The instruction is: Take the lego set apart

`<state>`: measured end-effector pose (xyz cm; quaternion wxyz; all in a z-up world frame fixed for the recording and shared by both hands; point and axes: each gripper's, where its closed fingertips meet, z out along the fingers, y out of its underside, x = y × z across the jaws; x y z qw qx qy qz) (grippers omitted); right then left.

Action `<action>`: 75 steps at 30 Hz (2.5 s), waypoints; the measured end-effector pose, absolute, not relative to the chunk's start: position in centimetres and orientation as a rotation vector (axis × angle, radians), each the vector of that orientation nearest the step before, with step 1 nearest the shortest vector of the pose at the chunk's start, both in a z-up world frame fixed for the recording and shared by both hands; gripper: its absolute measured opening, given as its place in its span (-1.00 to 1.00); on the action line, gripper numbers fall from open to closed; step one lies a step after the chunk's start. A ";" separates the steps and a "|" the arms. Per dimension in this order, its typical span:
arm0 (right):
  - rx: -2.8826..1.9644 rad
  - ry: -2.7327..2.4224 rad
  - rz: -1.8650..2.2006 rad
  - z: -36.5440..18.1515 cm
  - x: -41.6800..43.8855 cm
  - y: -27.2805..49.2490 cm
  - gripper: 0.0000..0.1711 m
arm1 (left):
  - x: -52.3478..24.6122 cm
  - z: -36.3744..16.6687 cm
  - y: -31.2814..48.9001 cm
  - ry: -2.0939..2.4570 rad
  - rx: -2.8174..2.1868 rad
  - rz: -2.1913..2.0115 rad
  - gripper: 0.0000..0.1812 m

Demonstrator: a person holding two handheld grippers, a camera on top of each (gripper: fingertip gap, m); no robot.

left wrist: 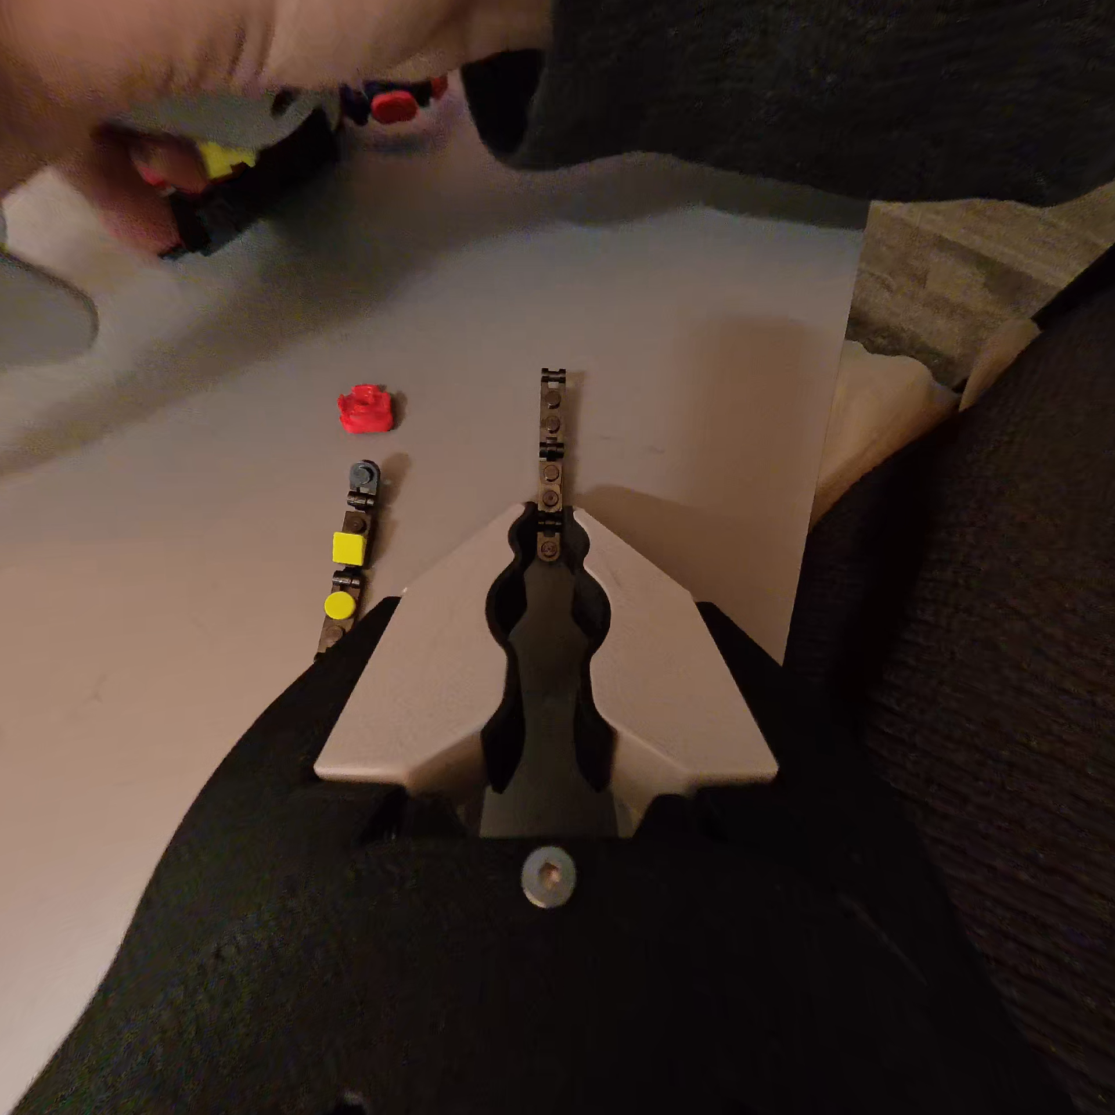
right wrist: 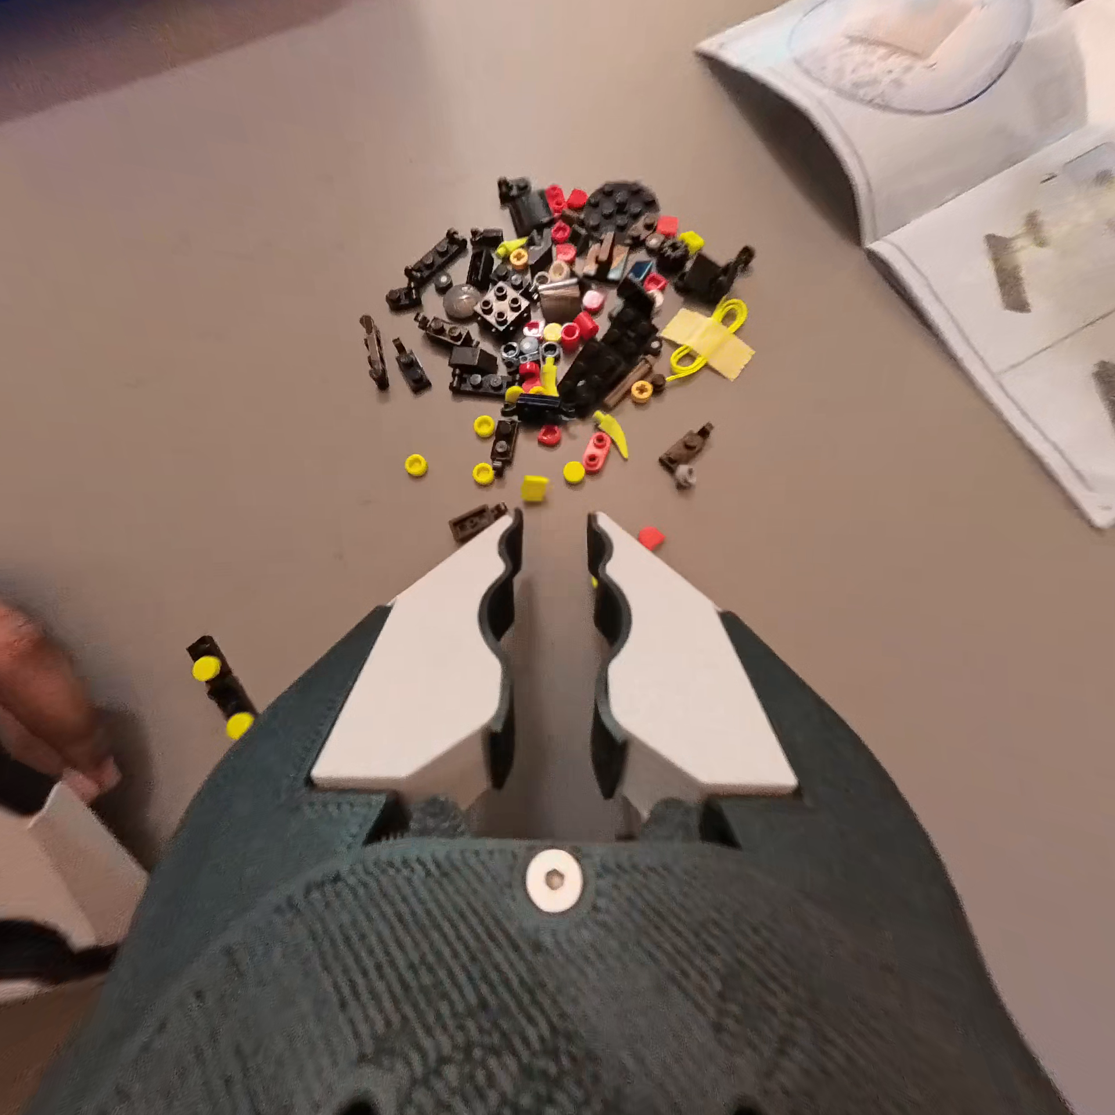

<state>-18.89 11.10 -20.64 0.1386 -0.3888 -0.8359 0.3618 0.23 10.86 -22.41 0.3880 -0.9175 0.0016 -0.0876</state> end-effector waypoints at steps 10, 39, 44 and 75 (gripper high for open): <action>-0.962 -2.231 1.271 -14.3 -7.7 15.6 -0.65 | -1.2 -20.6 11.3 -0.219 -2.201 -0.378 -0.93; -0.610 -2.385 1.077 -17.6 -1.8 13.5 -0.70 | -2.0 -16.2 11.9 -0.690 -1.671 -1.148 -0.94; -0.648 -2.347 1.167 -16.9 -2.0 13.1 -0.60 | -1.9 -16.2 11.9 -0.703 -1.654 -1.173 -0.94; -0.732 -2.607 1.366 -16.6 1.0 12.3 -0.96 | 1.3 -16.2 12.5 0.092 -2.079 -0.220 -0.89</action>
